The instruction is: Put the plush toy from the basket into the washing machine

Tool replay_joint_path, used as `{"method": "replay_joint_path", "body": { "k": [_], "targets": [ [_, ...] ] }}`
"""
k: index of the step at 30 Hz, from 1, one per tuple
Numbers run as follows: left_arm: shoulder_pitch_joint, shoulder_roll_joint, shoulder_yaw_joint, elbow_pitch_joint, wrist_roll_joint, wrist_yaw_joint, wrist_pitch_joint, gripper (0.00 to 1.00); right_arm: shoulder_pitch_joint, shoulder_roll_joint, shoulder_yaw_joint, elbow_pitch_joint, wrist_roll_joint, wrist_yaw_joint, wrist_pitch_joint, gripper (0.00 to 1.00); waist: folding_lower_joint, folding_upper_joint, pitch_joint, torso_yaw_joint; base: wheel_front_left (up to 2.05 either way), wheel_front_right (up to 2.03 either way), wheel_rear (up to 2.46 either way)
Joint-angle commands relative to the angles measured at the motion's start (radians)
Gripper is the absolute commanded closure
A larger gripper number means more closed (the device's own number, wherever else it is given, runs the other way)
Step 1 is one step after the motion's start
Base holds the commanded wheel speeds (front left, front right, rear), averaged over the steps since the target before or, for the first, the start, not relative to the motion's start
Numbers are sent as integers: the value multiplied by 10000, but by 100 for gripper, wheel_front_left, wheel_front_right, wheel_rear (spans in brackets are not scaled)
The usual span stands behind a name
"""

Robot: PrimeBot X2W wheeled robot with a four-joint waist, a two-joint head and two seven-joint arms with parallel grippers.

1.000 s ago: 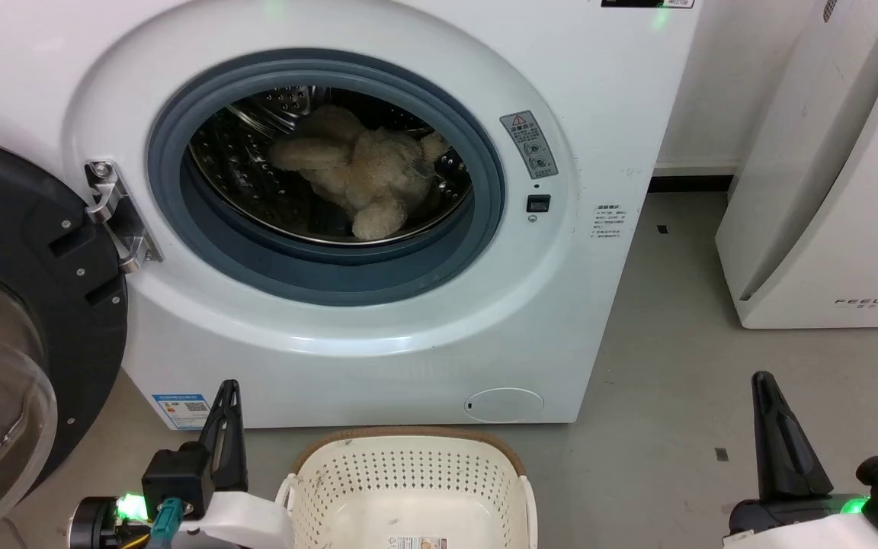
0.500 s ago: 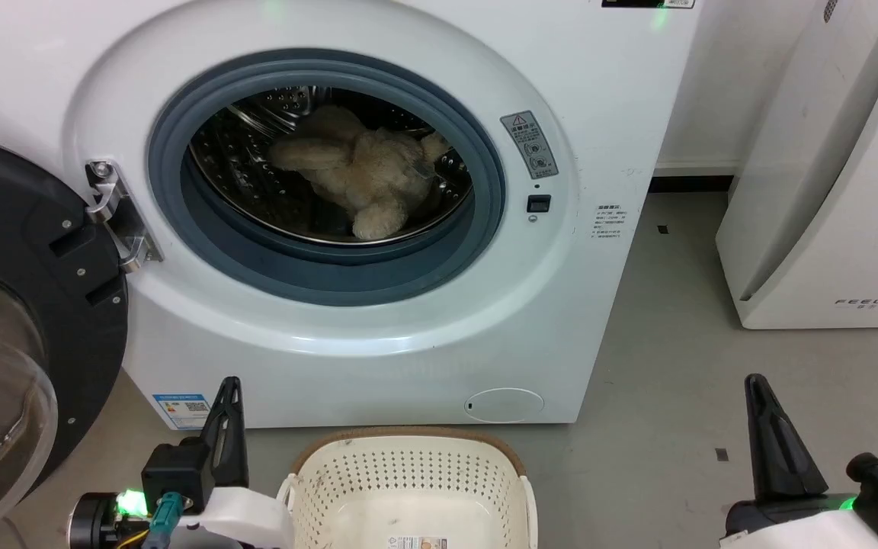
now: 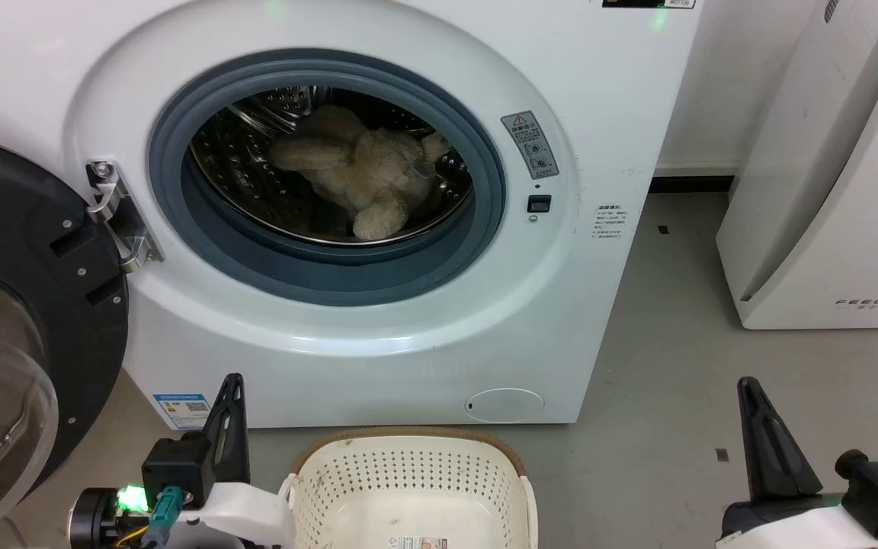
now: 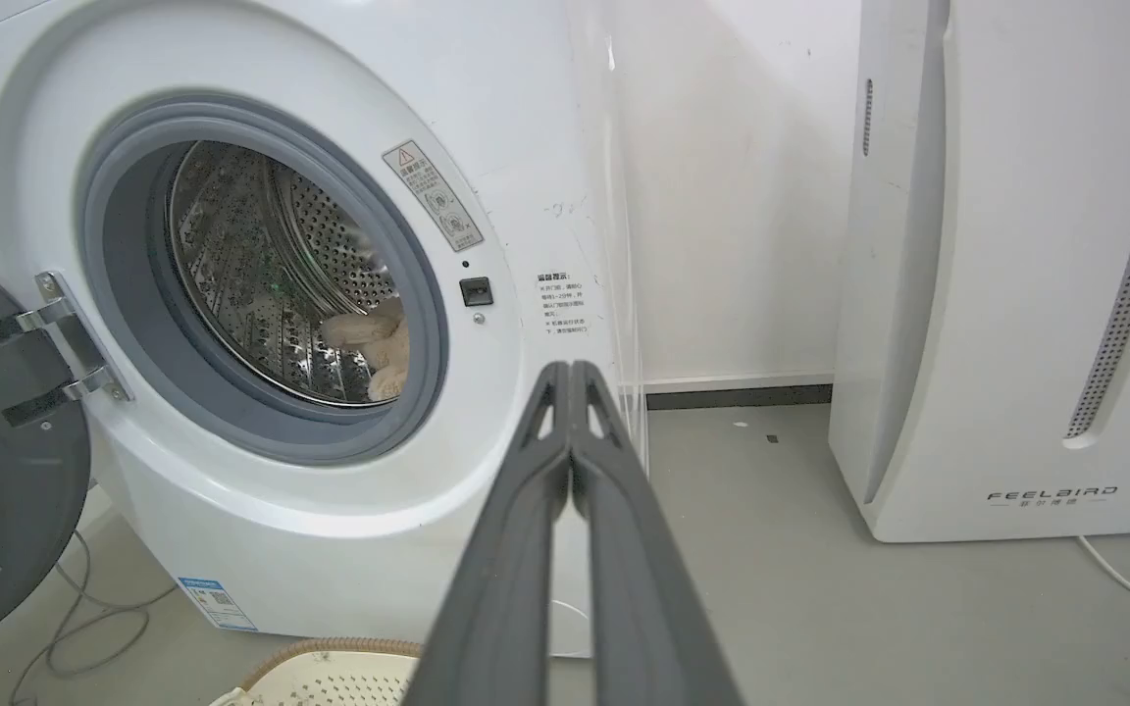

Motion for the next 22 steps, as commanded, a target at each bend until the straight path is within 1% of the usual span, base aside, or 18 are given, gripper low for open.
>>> {"method": "replay_joint_path", "body": {
  "k": [1, 22],
  "targets": [
    [100, -39, 29, -99, 73, -13, 56, 100, -186, -2, 15, 32, -130, 2, 47, 100, 0, 0, 0, 1, 0, 0, 0],
    [154, -78, 54, -400, 120, -126, 464, 100, -305, -3, 49, 70, -578, 3, 458, 100, 0, 0, -5, 11, 0, 0, 0]
  ]
}}
